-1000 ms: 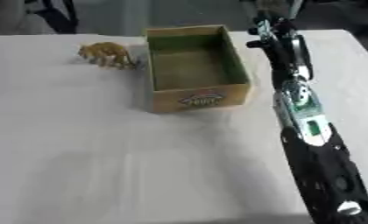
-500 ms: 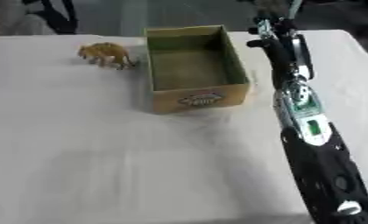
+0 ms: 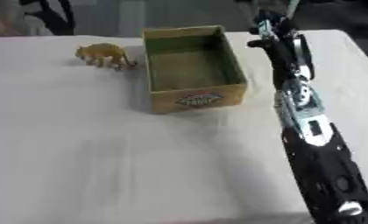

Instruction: Pick up objects on the table and place them in the box.

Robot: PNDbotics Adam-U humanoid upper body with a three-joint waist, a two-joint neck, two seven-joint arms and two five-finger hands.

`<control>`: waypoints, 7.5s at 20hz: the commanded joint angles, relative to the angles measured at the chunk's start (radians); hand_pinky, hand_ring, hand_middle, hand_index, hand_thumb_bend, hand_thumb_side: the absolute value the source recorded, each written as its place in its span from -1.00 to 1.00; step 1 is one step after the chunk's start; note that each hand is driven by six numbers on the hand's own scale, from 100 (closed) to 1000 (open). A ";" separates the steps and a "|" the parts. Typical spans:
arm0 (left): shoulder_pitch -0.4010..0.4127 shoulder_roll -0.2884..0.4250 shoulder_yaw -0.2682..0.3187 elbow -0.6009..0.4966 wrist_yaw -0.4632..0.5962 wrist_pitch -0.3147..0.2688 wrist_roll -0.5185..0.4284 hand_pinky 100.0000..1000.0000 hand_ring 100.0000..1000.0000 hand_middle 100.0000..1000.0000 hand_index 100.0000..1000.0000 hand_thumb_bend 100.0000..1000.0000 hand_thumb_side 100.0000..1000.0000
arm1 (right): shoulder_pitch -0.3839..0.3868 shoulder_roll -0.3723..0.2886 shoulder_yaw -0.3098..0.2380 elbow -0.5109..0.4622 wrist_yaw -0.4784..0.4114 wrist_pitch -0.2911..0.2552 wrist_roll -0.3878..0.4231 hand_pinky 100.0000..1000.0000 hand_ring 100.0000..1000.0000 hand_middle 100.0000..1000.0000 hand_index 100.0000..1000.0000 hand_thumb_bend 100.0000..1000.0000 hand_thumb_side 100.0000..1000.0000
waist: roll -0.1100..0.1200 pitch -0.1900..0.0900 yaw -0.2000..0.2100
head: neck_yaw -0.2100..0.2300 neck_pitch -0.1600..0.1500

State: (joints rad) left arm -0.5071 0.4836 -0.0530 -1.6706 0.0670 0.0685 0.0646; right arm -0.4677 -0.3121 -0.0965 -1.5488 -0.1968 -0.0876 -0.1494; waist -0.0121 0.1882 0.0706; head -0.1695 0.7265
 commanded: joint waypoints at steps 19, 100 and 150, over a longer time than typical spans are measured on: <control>-0.428 0.097 -0.087 0.382 -0.304 -0.094 -0.067 0.17 0.17 0.15 0.36 -0.66 -1.00 | -0.033 -0.018 0.025 -0.029 -0.005 -0.002 0.026 0.08 0.31 0.29 0.48 -1.00 -0.14 | 0.021 -0.021 -0.082 | 0.021 0.007; -0.584 -0.052 0.117 1.096 -1.211 0.052 -0.236 -0.16 -0.56 -0.60 -0.31 -0.42 -1.00 | -0.111 0.052 0.081 -0.043 -0.014 -0.017 0.103 0.06 0.28 0.26 0.47 -1.00 -0.16 | 0.068 0.035 -0.363 | 0.288 -0.032; -0.606 -0.266 -0.051 0.846 -1.170 -0.092 -0.119 -0.36 -0.72 -0.78 -0.51 -0.66 -0.97 | -0.110 0.081 0.096 -0.038 -0.014 -0.018 0.119 0.06 0.27 0.26 0.46 -1.00 -0.15 | 0.065 0.028 -0.397 | 0.347 -0.042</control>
State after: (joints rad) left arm -1.0938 0.2101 -0.1066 -0.8186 -1.0929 -0.0233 -0.0642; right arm -0.5601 -0.2237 0.0012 -1.5752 -0.2045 -0.1033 -0.0357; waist 0.0589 0.2336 -0.3249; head 0.1737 0.6922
